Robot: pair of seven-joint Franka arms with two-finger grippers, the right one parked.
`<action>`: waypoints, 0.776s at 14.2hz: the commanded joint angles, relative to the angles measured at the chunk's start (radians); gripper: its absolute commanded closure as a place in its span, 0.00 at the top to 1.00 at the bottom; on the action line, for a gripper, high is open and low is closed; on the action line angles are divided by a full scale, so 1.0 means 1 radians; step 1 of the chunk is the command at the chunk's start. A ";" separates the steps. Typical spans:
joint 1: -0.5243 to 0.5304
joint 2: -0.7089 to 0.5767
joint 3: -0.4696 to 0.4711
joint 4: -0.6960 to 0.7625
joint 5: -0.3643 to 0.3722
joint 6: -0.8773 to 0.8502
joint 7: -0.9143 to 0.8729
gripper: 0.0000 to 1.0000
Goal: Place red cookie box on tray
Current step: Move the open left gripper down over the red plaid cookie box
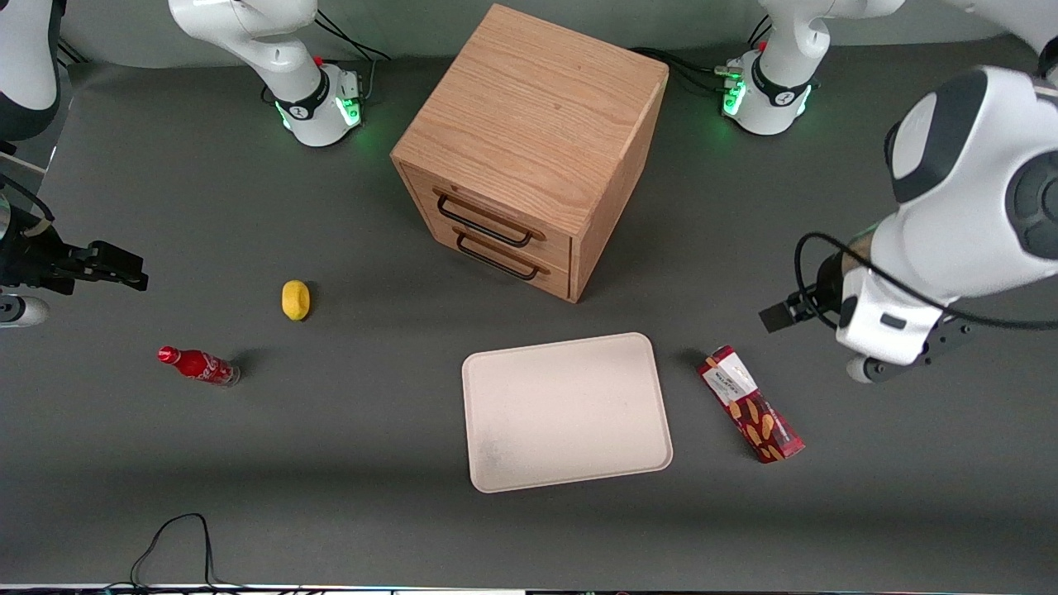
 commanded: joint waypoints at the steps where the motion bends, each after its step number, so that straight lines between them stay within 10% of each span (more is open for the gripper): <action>1: 0.000 0.032 0.004 0.069 -0.011 -0.049 -0.061 1.00; 11: 0.020 0.028 0.013 -0.144 -0.011 0.131 -0.086 1.00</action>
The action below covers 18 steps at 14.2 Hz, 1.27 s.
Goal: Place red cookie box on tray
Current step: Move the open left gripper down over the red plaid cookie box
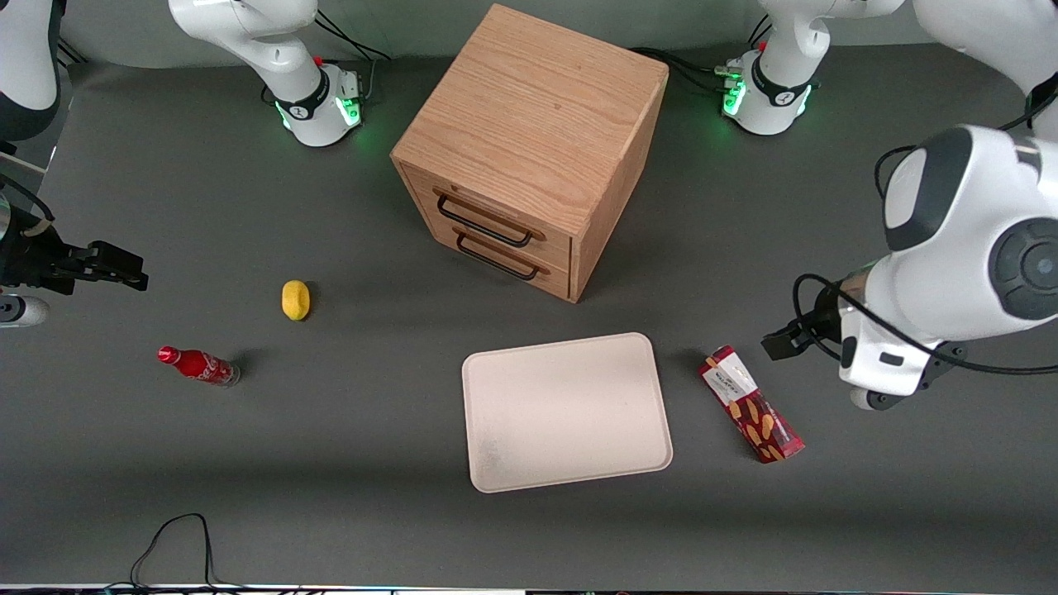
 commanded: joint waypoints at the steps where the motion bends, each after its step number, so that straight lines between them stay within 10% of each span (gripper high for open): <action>1: 0.009 -0.012 0.006 -0.124 -0.009 0.106 -0.021 1.00; 11: 0.016 0.017 0.022 -0.474 0.041 0.573 -0.034 1.00; 18: 0.026 0.129 0.023 -0.412 0.063 0.657 -0.056 1.00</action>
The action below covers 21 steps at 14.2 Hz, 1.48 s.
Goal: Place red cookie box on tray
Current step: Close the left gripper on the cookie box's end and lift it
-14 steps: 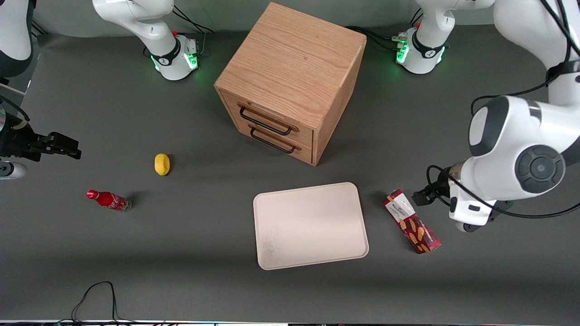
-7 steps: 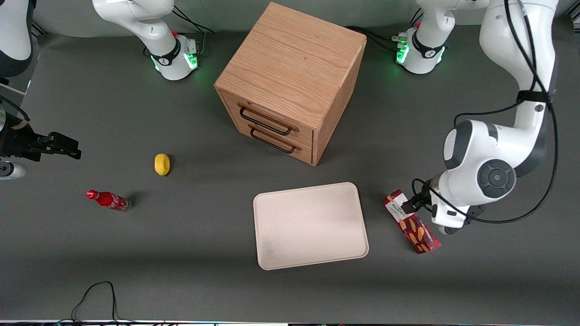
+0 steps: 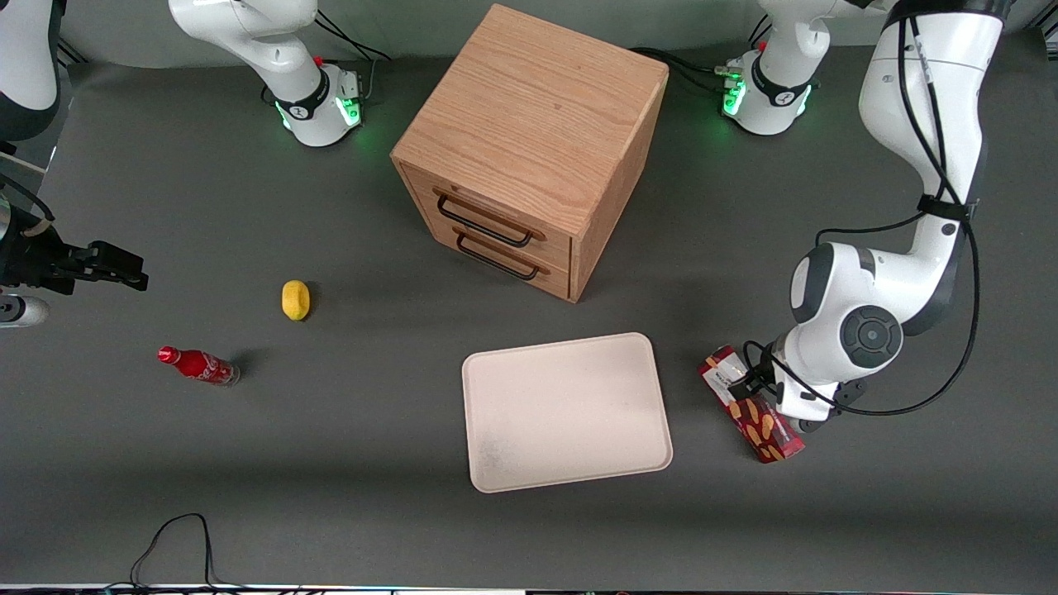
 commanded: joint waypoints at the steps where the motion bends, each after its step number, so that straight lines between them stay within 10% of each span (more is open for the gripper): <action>1: 0.000 0.043 0.001 0.058 0.020 0.002 -0.025 1.00; 9: 0.000 0.106 0.001 0.104 0.024 0.045 -0.020 0.92; 10: 0.000 0.104 0.001 0.104 0.062 0.044 -0.002 0.01; 12: -0.008 0.104 -0.002 0.096 0.182 0.054 -0.015 0.00; 21: -0.005 0.074 -0.006 0.096 0.184 0.030 -0.002 0.00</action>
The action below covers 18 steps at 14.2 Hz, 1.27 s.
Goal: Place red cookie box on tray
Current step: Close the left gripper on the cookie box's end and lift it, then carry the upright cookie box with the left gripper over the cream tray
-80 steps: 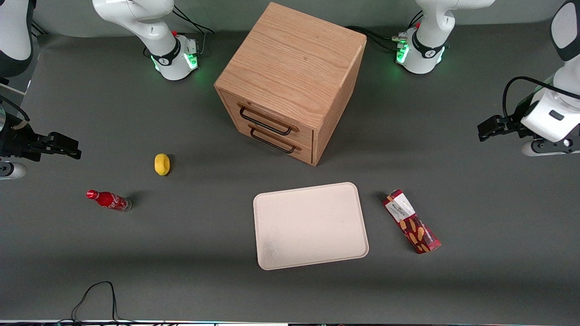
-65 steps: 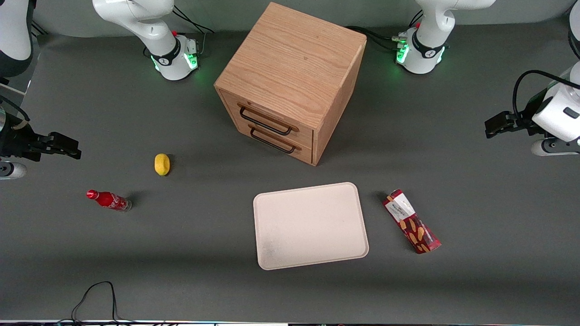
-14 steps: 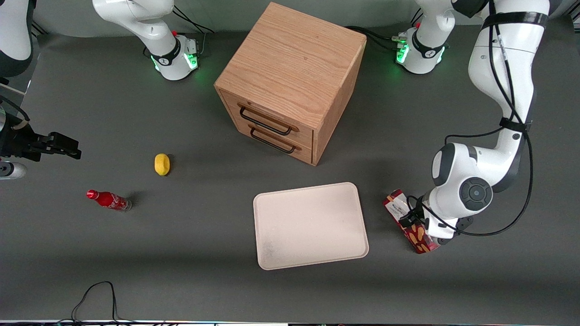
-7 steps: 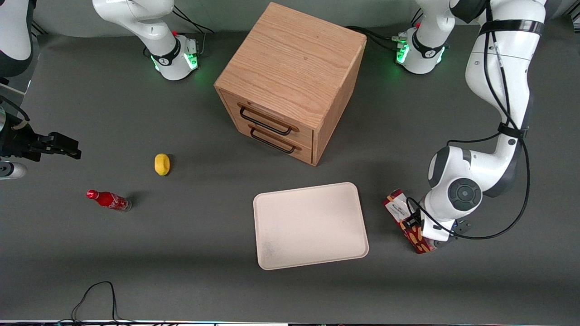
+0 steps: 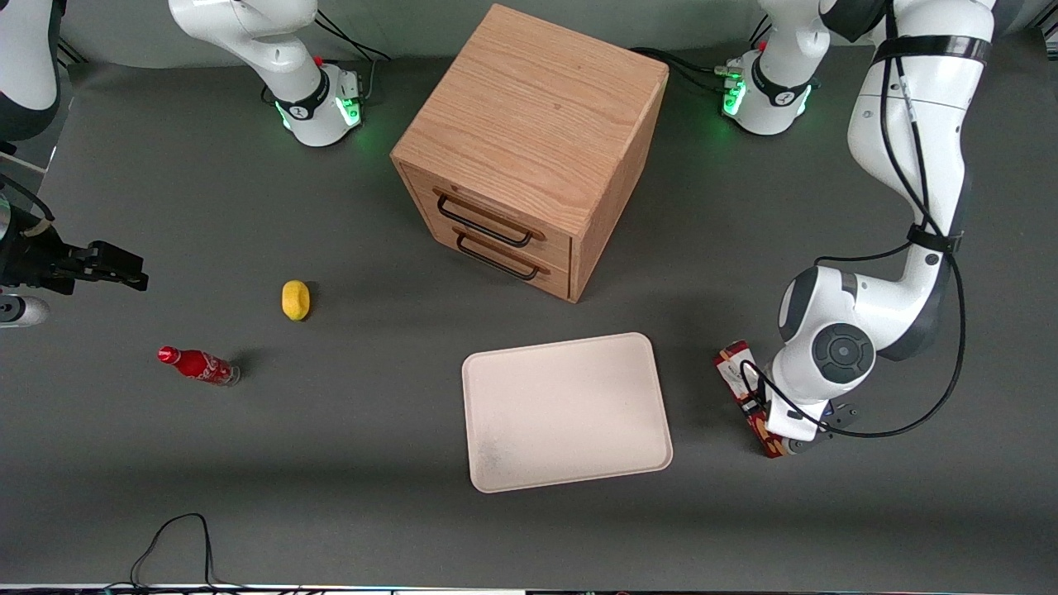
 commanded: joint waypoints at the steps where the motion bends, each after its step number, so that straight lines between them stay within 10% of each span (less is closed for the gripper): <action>1: -0.005 -0.050 -0.005 0.016 0.022 -0.074 -0.001 0.00; 8: 0.006 -0.357 -0.034 0.074 -0.170 -0.499 0.234 0.00; 12: 0.003 -0.365 -0.037 0.327 -0.173 -0.827 0.262 0.00; 18: -0.028 -0.325 -0.056 0.419 -0.211 -0.854 0.238 0.00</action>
